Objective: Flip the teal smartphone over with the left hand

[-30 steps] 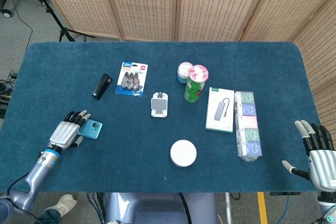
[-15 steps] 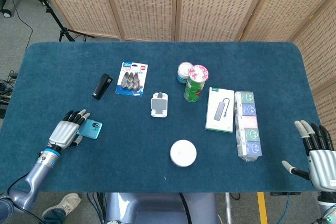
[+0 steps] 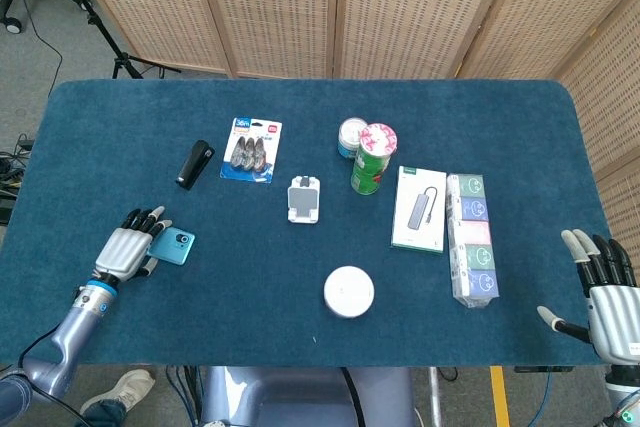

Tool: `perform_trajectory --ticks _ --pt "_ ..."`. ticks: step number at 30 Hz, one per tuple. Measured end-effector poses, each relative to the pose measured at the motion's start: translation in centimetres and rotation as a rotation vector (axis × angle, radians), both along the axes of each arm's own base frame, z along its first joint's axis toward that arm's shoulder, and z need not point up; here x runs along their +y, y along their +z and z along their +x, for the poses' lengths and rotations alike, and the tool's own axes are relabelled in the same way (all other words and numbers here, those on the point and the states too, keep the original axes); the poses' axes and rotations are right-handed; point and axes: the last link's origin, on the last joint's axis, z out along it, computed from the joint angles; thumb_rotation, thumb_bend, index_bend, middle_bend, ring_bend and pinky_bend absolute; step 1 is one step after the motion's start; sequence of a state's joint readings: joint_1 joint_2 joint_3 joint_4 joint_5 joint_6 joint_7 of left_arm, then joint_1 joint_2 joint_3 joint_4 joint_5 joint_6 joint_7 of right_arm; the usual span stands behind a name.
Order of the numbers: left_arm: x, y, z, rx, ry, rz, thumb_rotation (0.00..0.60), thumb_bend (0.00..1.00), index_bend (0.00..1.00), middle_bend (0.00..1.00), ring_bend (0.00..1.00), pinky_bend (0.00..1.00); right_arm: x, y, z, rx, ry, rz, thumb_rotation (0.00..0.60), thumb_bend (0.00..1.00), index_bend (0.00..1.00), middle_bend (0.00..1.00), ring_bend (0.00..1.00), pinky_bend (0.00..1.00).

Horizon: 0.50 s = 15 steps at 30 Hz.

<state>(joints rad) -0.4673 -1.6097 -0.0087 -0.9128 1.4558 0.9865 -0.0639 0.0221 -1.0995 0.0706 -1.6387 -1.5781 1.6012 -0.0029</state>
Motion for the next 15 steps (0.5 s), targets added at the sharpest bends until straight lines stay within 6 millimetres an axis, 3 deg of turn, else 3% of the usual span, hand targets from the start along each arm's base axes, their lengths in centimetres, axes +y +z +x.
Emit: perform_trajectory --ticks 7,15 --pt "-0.3 0.6 -0.2 0.035 -0.018 0.012 0.6 0.98 0.53 0.0 0.0 0.0 0.1 0.0 0.0 0.001 0.001 0.001 0.6 0.0 0.0 0.0 0.0 0.0" --pt "-0.5 1.5 -0.1 0.112 -0.059 0.022 0.6 1.0 0.56 0.0 0.0 0.0 0.1 0.0 0.0 0.0 -0.001 0.001 0.6 0.0 0.0 0.0 0.0 0.0"
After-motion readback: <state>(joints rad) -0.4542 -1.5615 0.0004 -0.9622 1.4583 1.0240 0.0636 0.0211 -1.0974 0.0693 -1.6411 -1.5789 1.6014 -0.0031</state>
